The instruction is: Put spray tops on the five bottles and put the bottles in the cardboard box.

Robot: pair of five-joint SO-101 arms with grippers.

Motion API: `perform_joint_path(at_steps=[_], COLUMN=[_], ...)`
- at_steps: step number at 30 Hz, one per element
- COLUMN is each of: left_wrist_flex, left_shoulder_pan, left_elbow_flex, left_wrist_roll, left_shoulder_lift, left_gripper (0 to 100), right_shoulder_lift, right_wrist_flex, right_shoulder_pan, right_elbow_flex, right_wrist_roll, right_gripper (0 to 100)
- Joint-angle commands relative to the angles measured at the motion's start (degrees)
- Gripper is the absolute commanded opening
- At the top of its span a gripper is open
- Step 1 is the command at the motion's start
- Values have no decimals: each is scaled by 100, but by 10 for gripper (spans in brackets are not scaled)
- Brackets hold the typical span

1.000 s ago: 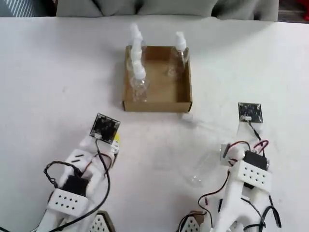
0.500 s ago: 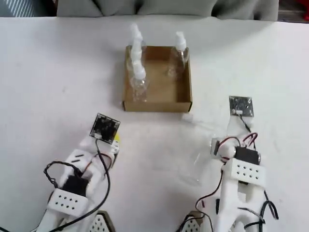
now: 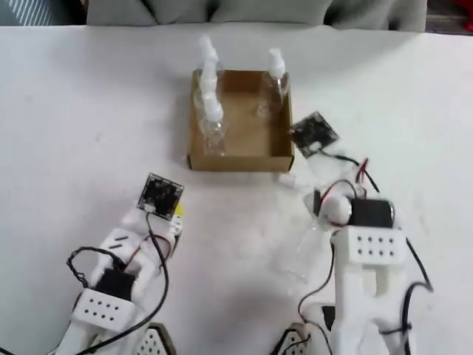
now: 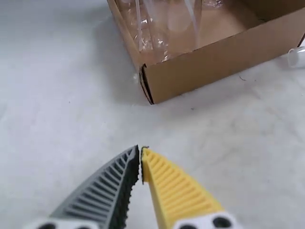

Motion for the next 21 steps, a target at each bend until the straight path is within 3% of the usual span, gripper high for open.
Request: perform_joint_path(at_steps=[1, 7, 14, 21], left_wrist_flex=[26, 26, 26, 26], left_shoulder_pan=[-57, -57, -57, -57], left_elbow_flex=[-18, -18, -18, -18], left_wrist_roll=[-35, -35, -35, -35], left_shoulder_lift=[-101, -101, -101, -101], left_gripper=[22, 22, 22, 22], right_shoulder_lift=[998, 2923, 4145, 4646], right_wrist_flex=[13, -233, -22, -338], right_shoulder_pan=[-48, -84, -295, -347], right_elbow_flex=[-668, -1873, -2505, -2532], right_wrist_roll=[695, 1486, 2479, 2734], right_gripper=[141, 160, 324, 278])
